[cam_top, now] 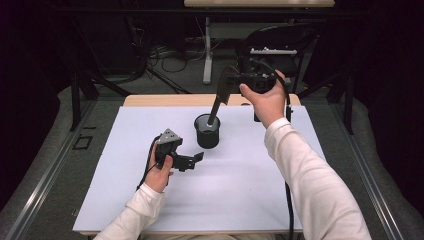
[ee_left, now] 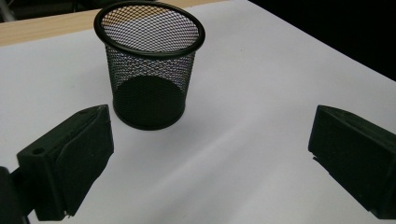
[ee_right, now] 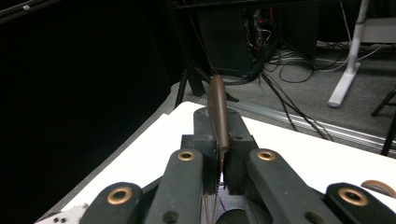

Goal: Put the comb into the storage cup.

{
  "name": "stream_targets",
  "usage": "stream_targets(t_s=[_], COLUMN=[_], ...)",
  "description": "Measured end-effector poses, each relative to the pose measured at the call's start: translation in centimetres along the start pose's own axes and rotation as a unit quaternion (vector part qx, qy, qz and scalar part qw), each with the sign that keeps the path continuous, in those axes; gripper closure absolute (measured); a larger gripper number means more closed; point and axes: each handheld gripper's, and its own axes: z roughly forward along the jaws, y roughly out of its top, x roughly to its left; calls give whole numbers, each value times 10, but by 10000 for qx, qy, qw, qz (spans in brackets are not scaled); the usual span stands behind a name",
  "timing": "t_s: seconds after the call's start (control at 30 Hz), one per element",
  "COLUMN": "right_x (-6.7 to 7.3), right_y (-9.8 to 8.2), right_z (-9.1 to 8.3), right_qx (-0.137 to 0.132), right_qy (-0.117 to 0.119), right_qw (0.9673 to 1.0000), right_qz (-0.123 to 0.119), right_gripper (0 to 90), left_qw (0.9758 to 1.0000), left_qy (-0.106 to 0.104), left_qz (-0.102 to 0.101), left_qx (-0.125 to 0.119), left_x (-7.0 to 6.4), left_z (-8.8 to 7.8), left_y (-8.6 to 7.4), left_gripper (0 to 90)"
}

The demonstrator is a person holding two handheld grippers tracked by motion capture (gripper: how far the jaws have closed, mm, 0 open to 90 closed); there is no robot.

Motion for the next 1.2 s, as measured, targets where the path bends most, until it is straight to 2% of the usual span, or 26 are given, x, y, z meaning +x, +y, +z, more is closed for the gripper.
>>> stream_targets(t_s=[0.2, 0.63, 1.2], right_x=[-1, -5, -17], right_y=[3, 9, 8], right_z=[6, 18, 34], right_qx=[-23, -77, -98], right_qy=[-86, -277, -575], right_qw=[10000, 9995, 9978], right_qz=[13, 121, 313], right_gripper=[870, 870, 870], left_qw=[9999, 10000, 10000], left_qy=[8, -10, 2], left_qz=[45, 29, 26], left_qx=[89, 58, 58], left_x=[0, 1, 1], left_z=[0, -2, -3], left_y=[0, 0, 0], left_gripper=[4, 4, 4])
